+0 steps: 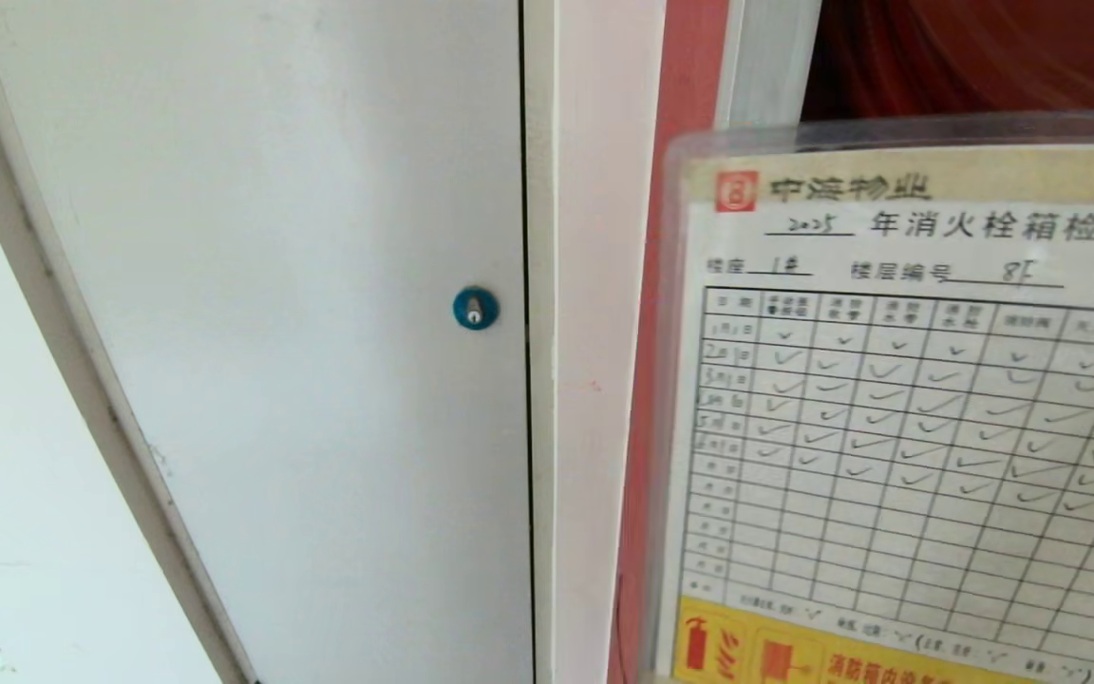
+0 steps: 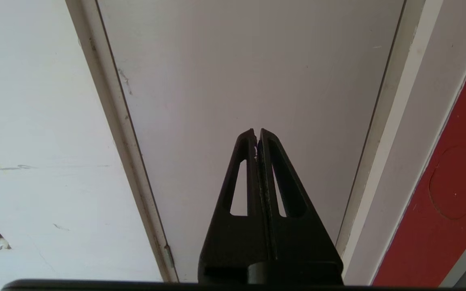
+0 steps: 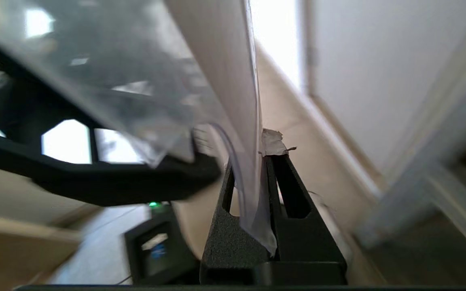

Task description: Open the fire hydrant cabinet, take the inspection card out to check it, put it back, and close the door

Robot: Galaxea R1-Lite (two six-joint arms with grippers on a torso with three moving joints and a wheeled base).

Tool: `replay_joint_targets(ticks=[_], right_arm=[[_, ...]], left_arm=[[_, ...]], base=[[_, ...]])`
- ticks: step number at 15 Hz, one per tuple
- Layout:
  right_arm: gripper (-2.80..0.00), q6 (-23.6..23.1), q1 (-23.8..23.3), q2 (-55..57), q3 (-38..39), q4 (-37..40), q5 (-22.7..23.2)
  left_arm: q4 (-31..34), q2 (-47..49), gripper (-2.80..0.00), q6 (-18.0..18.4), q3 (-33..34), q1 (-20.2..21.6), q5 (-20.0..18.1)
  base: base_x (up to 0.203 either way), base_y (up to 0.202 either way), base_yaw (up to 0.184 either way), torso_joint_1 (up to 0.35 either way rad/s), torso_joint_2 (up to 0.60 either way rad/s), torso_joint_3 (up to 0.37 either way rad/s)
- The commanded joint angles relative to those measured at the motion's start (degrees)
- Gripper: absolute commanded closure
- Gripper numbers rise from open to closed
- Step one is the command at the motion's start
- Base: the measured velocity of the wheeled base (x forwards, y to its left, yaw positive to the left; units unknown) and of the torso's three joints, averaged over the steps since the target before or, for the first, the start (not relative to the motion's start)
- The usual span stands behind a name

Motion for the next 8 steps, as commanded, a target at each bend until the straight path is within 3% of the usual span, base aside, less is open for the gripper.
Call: replay_joint_targets(ticks=[1,3,5,8], right_arm=[[0.00,-0.09,-1.13,-7.84,0.57,3.46,-9.92],[0.00,-3.35,-6.14,-12.20,0.10,10.27,-15.99],[0.00,-10.53,-10.90,-14.82,-1.97,17.44,-22.82],[0.00,-16.37,-13.17,-15.32,-5.95,25.30,-34.98]], left_arm=[[-0.03,0.07,0.00,0.00,1.32,0.00,0.00],[-0.03,0.07,0.00,0.00,1.32,0.00,0.00],[-0.03,0.07,0.00,0.00,1.32,0.00,0.00],[-0.03,0.07,0.00,0.00,1.32,0.00,0.00]], base=[[0.000,0.000,0.000,0.000,0.00,0.000],[0.000,0.000,0.000,0.000,0.00,0.000],[0.000,0.000,0.000,0.000,0.00,0.000],[0.000,0.000,0.000,0.000,0.00,0.000]])
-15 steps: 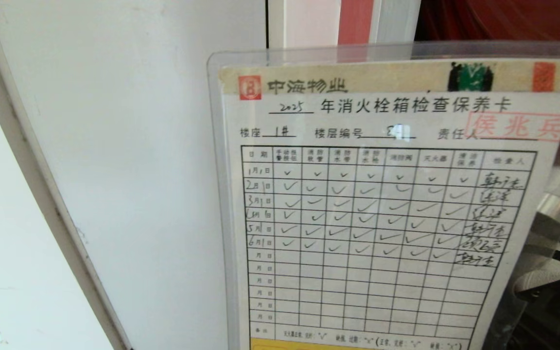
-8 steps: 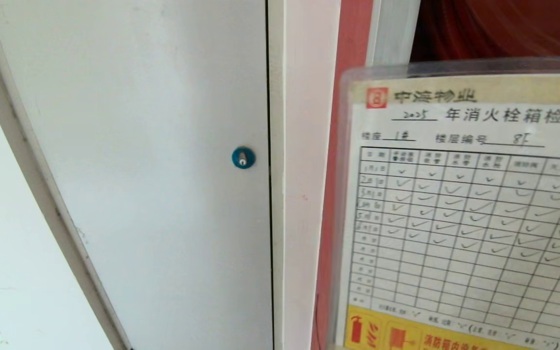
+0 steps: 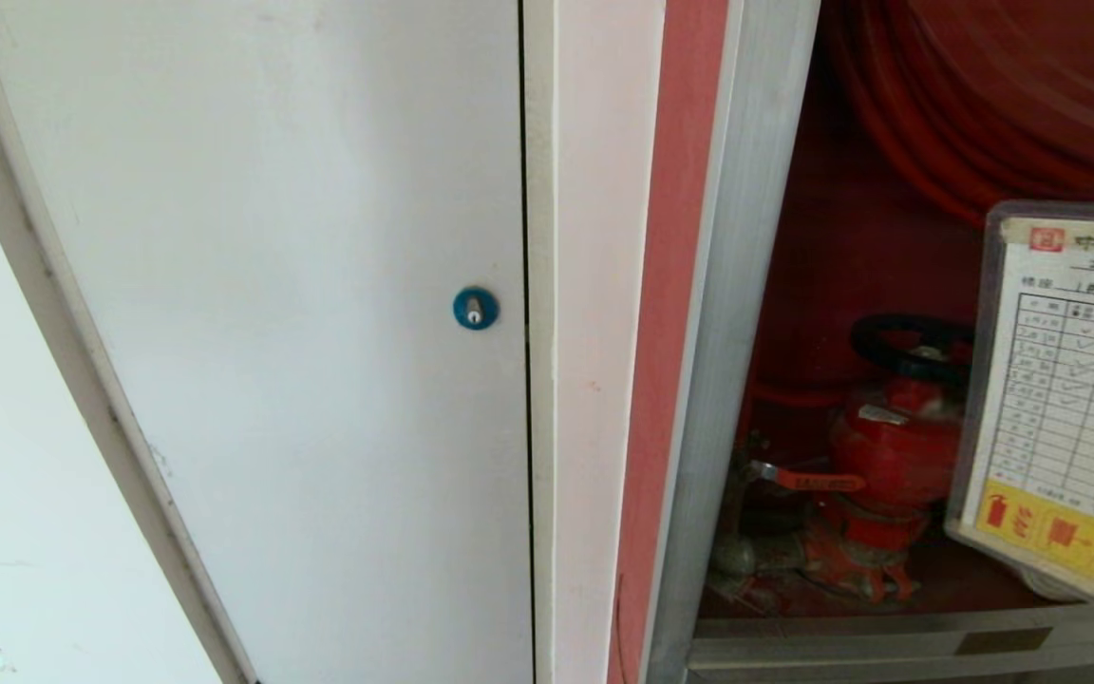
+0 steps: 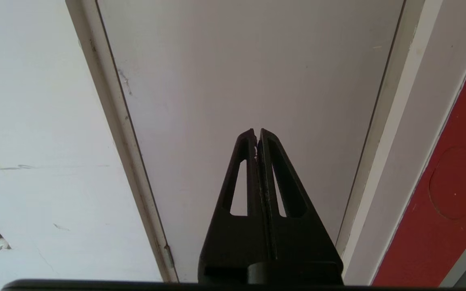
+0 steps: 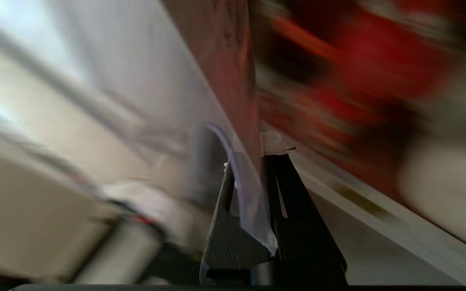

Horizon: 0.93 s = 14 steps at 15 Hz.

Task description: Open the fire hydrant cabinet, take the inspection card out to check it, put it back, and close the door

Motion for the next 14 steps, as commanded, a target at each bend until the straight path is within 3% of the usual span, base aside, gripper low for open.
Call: replay_joint_targets(ticks=[1,4,6,10,12,14], right_arm=[[0.00,-3.91,-1.11,-1.28,-4.21,5.17,-8.90],[0.00,-11.87,-1.47,1.87,-9.59,12.13,-20.89],[0.00,-16.75,-3.28,5.71,-12.59,13.34,-25.88],[0.00,-31.65,-18.93,15.33,-18.07,11.92,-27.31],[0.00,-40.61,-24.21,21.64,-22.37,8.62,-27.41],[0.00,-48.15,-26.26,25.33,-24.50,7.22,-27.51]], left_arm=[[-0.05,0.07,0.00,0.00,1.32,0.00,0.00],[-0.05,0.05,0.00,0.00,1.32,0.00,0.00],[-0.05,0.07,0.00,0.00,1.32,0.00,0.00],[-0.05,0.07,0.00,0.00,1.32,0.00,0.00],[-0.05,0.07,0.00,0.00,1.32,0.00,0.00],[-0.05,0.07,0.00,0.00,1.32,0.00,0.00]], base=[[0.000,0.000,0.000,0.000,0.00,0.000],[0.000,0.000,0.000,0.000,0.00,0.000],[0.000,0.000,0.000,0.000,0.00,0.000],[0.000,0.000,0.000,0.000,0.00,0.000],[0.000,0.000,0.000,0.000,0.00,0.000],[0.000,0.000,0.000,0.000,0.00,0.000]])
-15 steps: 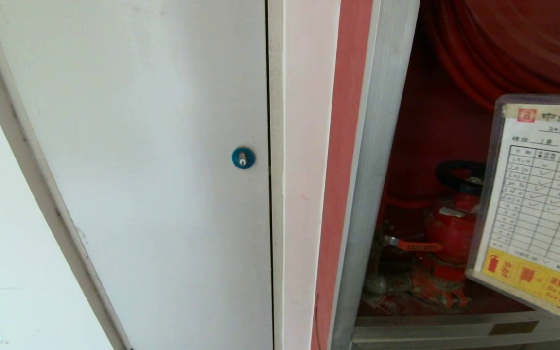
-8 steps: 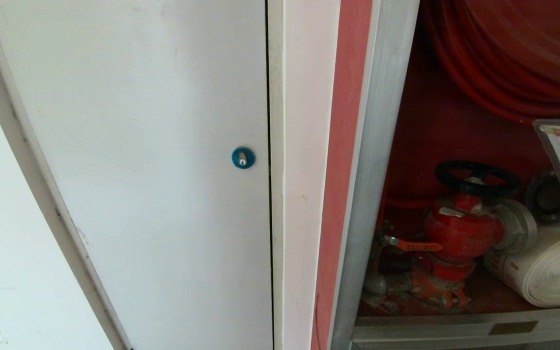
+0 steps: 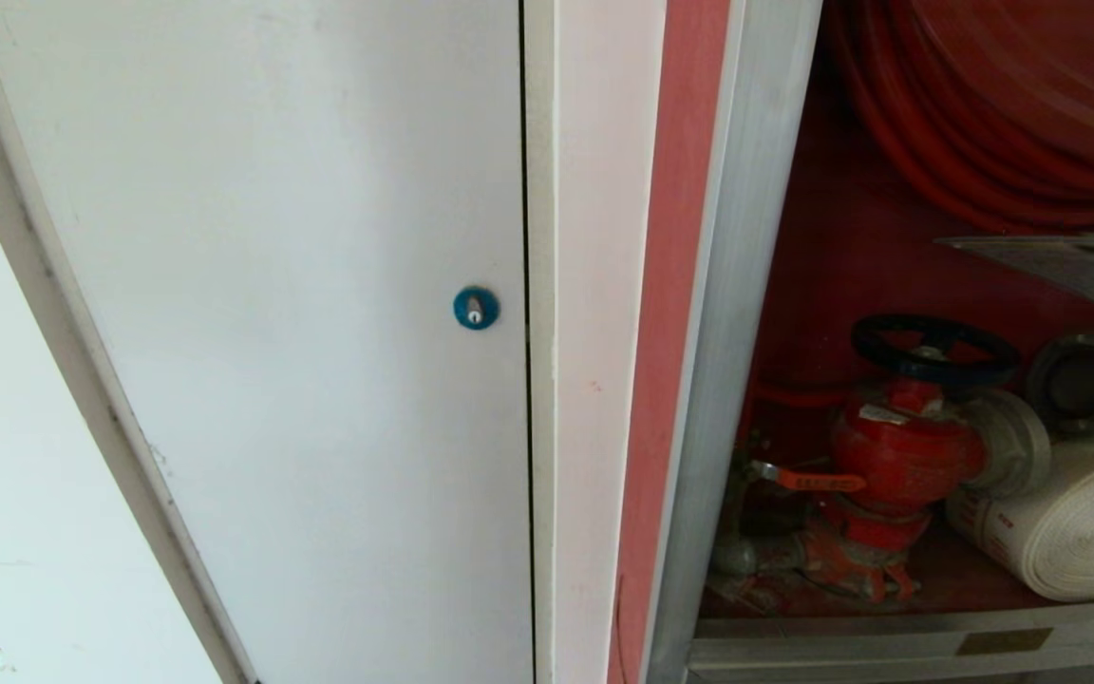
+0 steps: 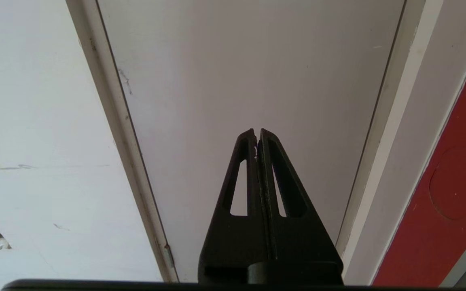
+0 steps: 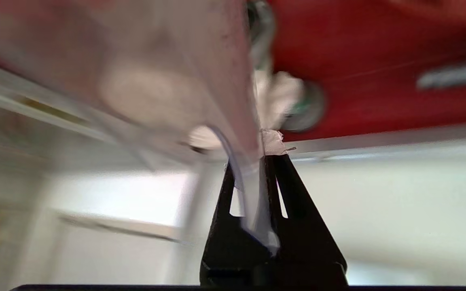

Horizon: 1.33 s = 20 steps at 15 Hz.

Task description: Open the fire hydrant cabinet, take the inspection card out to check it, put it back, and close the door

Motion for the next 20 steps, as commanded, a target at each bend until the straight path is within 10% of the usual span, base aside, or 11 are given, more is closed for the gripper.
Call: replay_joint_targets(ticks=[1,7,20], right_arm=[[0.00,-7.04,-2.07,7.55,-3.05,-0.37,-0.27],[0.00,-21.42,-2.19,12.49,-7.14,-0.64,-1.31],[0.00,-34.05,-9.94,20.46,-9.92,-3.27,4.49]], left_arm=[[-0.06,0.07,0.00,0.00,1.32,0.00,0.00],[-0.06,0.07,0.00,0.00,1.32,0.00,0.00],[-0.06,0.07,0.00,0.00,1.32,0.00,0.00]], base=[[0.000,0.000,0.000,0.000,0.00,0.000],[0.000,0.000,0.000,0.000,0.00,0.000],[0.000,0.000,0.000,0.000,0.00,0.000]])
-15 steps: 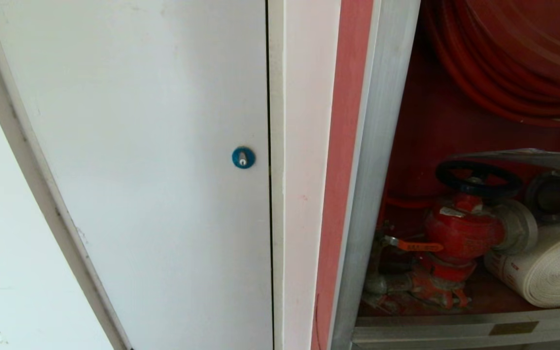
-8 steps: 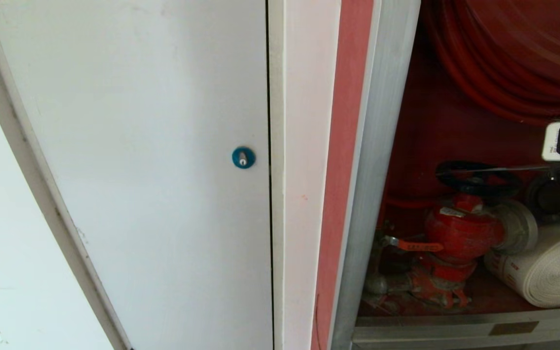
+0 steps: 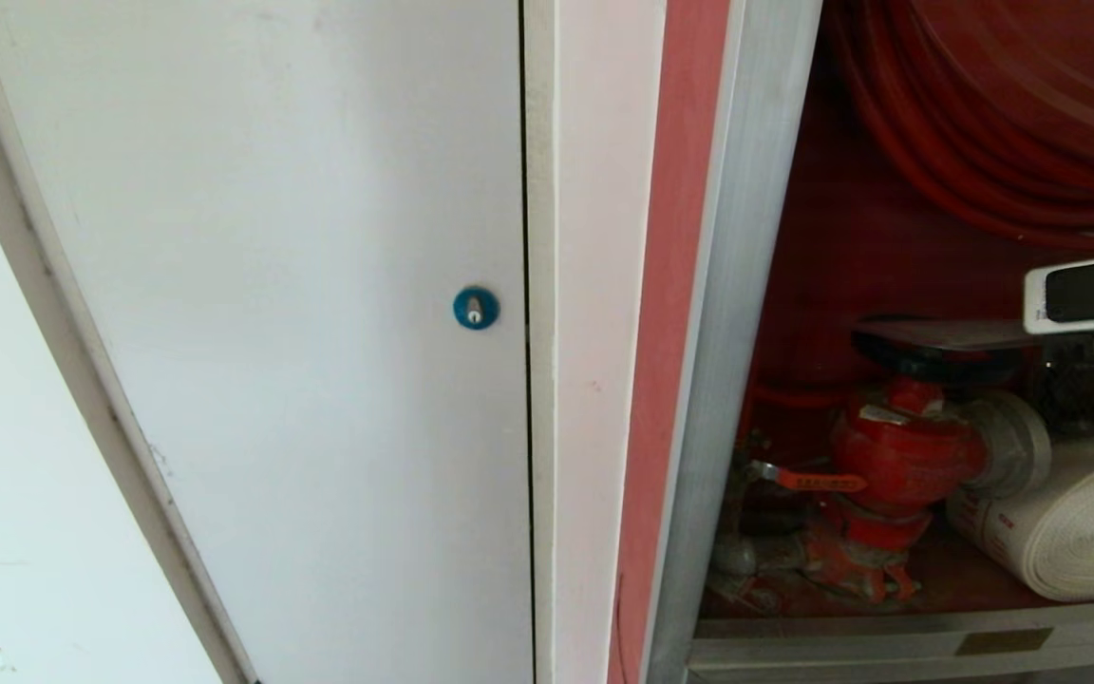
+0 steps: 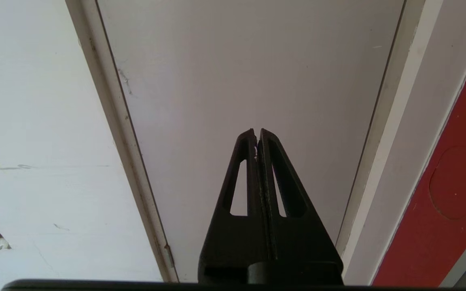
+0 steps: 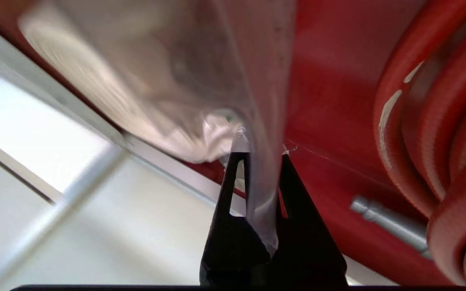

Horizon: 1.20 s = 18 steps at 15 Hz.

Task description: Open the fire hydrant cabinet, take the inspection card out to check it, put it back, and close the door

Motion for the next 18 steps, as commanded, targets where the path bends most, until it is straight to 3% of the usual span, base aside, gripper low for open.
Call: replay_joint_targets(ticks=[1,14,15,18], right_arm=[[0.00,-1.62,-1.21,1.21,-0.75,0.28,0.76],[0.00,-1.62,-1.65,3.16,1.00,-3.32,5.16],[-2.80,-1.62,-1.65,3.16,1.17,-3.66,5.31],[-2.80,-1.59,-1.65,2.49,2.18,-3.66,5.55]], left_arm=[[-0.04,0.07,0.00,0.00,1.32,0.00,-0.02],[-0.04,0.07,0.00,0.00,1.32,0.00,-0.02],[-0.04,0.07,0.00,0.00,1.32,0.00,-0.02],[-0.04,0.07,0.00,0.00,1.32,0.00,-0.02]], base=[[0.000,0.000,0.000,0.000,0.00,0.000],[0.000,0.000,0.000,0.000,0.00,0.000],[0.000,0.000,0.000,0.000,0.00,0.000],[0.000,0.000,0.000,0.000,0.00,0.000]])
